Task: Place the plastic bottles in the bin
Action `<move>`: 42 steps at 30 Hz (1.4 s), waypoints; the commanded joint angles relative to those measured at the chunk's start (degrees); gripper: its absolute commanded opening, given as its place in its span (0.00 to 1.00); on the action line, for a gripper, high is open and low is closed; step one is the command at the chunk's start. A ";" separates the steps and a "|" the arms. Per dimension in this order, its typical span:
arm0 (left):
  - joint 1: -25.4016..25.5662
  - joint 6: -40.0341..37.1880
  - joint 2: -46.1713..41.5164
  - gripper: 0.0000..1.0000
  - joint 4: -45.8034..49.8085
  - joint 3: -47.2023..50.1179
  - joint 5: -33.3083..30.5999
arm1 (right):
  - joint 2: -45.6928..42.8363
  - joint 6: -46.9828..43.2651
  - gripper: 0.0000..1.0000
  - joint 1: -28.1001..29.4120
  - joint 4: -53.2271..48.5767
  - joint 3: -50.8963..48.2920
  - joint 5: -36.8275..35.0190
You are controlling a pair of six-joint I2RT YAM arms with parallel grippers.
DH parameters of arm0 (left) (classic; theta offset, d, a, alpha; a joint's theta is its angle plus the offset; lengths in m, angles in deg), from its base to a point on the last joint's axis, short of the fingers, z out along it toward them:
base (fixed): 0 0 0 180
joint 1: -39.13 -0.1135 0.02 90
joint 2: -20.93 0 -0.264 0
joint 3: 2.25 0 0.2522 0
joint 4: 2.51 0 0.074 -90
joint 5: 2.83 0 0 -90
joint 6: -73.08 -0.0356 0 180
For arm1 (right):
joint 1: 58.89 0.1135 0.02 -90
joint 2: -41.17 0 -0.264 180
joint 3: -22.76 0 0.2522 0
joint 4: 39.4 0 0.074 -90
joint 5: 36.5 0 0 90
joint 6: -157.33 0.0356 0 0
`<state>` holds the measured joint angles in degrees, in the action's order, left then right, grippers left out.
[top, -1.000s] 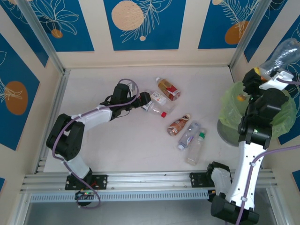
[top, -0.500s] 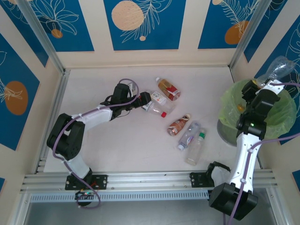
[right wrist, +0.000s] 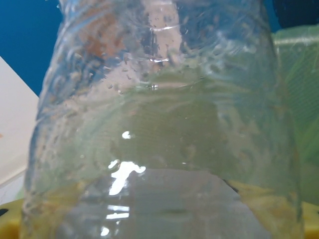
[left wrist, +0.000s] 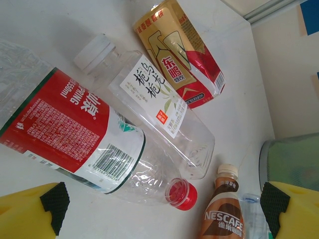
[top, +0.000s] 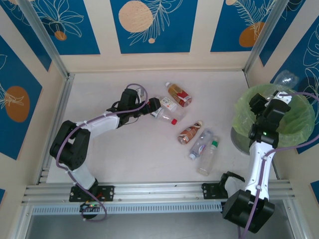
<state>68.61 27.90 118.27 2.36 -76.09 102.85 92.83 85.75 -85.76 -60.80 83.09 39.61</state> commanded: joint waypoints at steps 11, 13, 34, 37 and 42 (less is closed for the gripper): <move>-0.04 -0.17 2.27 1.00 0.62 -3.12 1.94 | 1.65 0.60 0.90 -0.21 -6.31 1.91 0.57; -0.08 -0.08 2.54 1.00 0.62 -3.36 2.07 | 1.61 0.64 0.91 -0.21 -6.34 2.04 0.19; -0.05 -0.62 3.38 1.00 5.31 -4.79 -1.21 | 1.36 -1.79 0.95 -0.23 -9.17 6.11 19.92; -0.06 -0.44 3.39 1.00 6.94 -5.07 -2.66 | 1.36 -1.48 0.97 0.79 -11.99 9.01 19.07; 0.02 0.04 3.10 1.00 8.70 -5.06 -4.69 | 0.66 0.06 1.00 2.61 -14.38 11.88 14.77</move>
<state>68.61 27.92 121.31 8.46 -79.56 100.45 94.51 85.31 -83.93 -72.12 92.53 55.75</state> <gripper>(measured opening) 0.997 0.994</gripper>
